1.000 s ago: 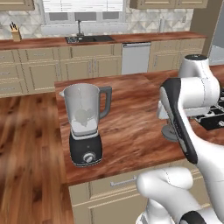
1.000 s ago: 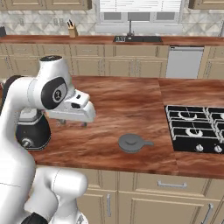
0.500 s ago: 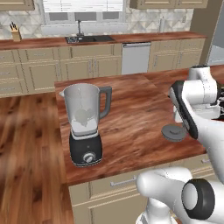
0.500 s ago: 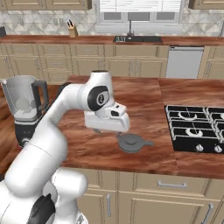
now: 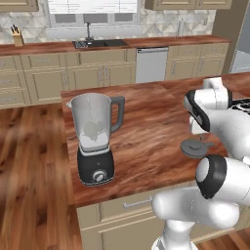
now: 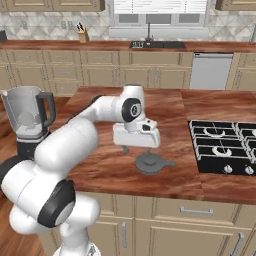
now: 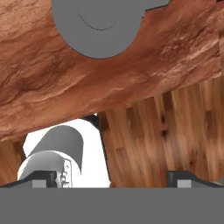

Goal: Grab the garlic and lime from the fridge, place them in the blender, close the lid, and turn on the blender to create a marinade.

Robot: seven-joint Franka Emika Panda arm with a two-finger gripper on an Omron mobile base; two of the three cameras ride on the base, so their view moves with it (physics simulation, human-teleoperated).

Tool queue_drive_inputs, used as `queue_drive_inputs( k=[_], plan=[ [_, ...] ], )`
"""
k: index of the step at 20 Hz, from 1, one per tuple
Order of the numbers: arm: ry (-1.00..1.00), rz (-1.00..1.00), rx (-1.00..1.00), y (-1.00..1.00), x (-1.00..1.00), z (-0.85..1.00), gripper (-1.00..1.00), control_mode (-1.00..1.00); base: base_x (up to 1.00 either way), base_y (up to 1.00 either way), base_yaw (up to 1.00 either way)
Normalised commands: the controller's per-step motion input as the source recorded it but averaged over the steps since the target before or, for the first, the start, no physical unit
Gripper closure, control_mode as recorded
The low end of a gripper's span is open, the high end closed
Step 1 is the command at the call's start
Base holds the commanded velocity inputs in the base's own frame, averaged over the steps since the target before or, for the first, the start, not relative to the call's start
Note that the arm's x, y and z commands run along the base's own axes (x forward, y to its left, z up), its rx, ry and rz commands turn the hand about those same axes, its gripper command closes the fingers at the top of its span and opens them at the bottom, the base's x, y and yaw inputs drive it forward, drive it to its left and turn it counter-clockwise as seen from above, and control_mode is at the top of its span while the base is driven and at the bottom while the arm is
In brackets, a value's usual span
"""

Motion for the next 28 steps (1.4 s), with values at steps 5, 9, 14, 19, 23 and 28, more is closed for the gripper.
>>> queue_drive_inputs(
  k=[5,9,14,19,23,28],
  plan=[
    [-0.05,0.00,0.00,-0.05,0.25,-0.71,-1.00,-1.00,0.00,0.00,0.00],
    [-0.01,0.00,0.00,-0.09,0.14,-0.62,-1.00,-1.00,0.00,0.00,0.00],
    [-0.01,0.00,0.00,-0.07,0.20,-0.34,-1.00,-1.00,0.00,0.00,0.00],
    [-0.07,0.00,0.00,0.00,0.23,-0.05,-1.00,-1.00,0.00,0.00,0.00],
    [-0.04,0.00,0.00,0.00,0.21,0.00,-1.00,-1.00,0.00,0.00,0.00],
    [-0.07,0.04,0.04,-0.01,0.16,-0.14,-1.00,-1.00,0.00,0.00,0.00]
  ],
)
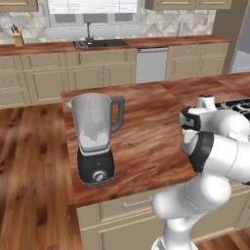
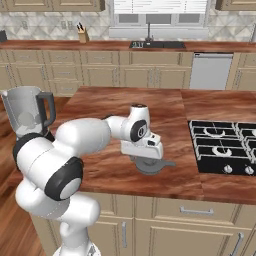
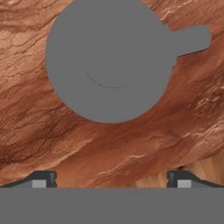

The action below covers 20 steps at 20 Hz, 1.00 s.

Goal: Grab the garlic and lime from the fridge, place them in the blender, close the lid, and turn on the blender to create a marinade.

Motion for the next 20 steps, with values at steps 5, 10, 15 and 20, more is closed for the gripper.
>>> queue_drive_inputs(
  k=[5,10,15,20],
  plan=[
    [-0.13,0.04,0.11,-0.01,0.00,-0.31,-1.00,-1.00,0.00,0.00,0.00],
    [-0.07,0.02,0.03,-0.01,0.22,-0.12,-1.00,-1.00,0.00,0.00,0.00],
    [-0.10,0.00,0.00,0.00,0.35,0.00,-1.00,-1.00,0.00,0.00,0.00],
    [-0.01,0.03,0.00,-0.08,0.16,-0.03,-1.00,-1.00,0.00,0.00,0.00]
  ],
)
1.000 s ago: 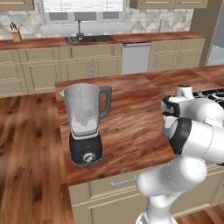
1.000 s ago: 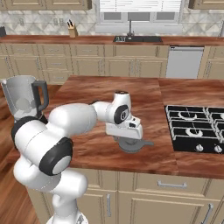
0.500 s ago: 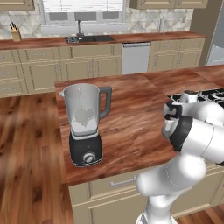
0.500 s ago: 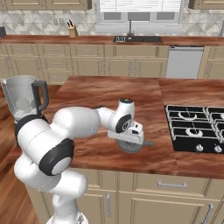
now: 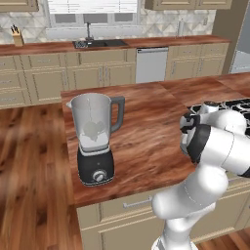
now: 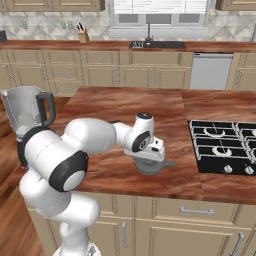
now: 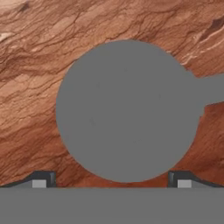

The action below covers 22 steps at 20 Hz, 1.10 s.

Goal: Grab the garlic and lime from the fridge, place them in the blender, close the lid, and turn on the blender to create a marinade.

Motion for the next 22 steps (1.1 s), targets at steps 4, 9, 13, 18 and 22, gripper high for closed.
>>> queue_drive_inputs(
  k=[4,9,13,18,22],
  plan=[
    [0.00,0.04,0.00,-0.28,0.03,-0.18,-1.00,-1.00,0.00,0.00,0.00],
    [0.00,0.00,0.00,-0.07,0.12,-0.13,-1.00,-1.00,0.00,0.00,0.00],
    [0.00,0.00,0.00,0.00,0.42,-0.04,-1.00,-1.00,0.00,0.00,0.00],
    [0.00,0.00,0.00,0.00,0.42,-0.01,-1.00,-1.00,0.00,0.00,0.00],
    [0.00,0.00,0.00,-0.17,0.09,-0.26,-1.00,-1.00,0.00,0.00,0.00]
  ],
)
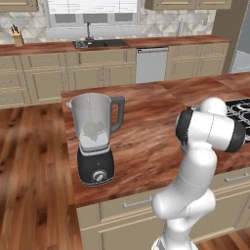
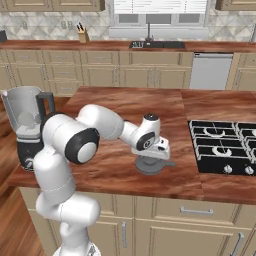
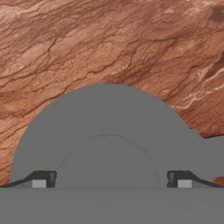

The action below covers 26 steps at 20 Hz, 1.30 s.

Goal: Grab the garlic and lime from the fridge, place them in the blender, close the lid, and turn on the blender to create a marinade.

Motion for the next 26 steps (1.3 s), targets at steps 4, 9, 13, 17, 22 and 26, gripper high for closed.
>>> queue_drive_inputs(
  k=[4,9,13,17,22,26],
  plan=[
    [0.01,0.00,0.00,-0.07,-0.03,-0.27,-1.00,-1.00,0.00,0.00,0.00],
    [0.02,0.00,0.00,0.00,-0.09,-0.10,-1.00,-1.00,0.00,0.00,0.00],
    [0.00,0.01,-0.01,0.03,-0.14,-0.03,-1.00,-1.00,0.00,0.00,0.00],
    [0.00,0.00,0.00,0.00,-0.05,-0.01,-1.00,-1.00,0.00,0.00,0.00],
    [0.00,0.00,0.00,0.00,-0.01,0.00,-1.00,-1.00,0.00,0.00,0.00],
    [0.03,0.00,0.00,0.00,-0.02,0.00,-1.00,-1.00,0.00,0.00,0.00]
  ],
)
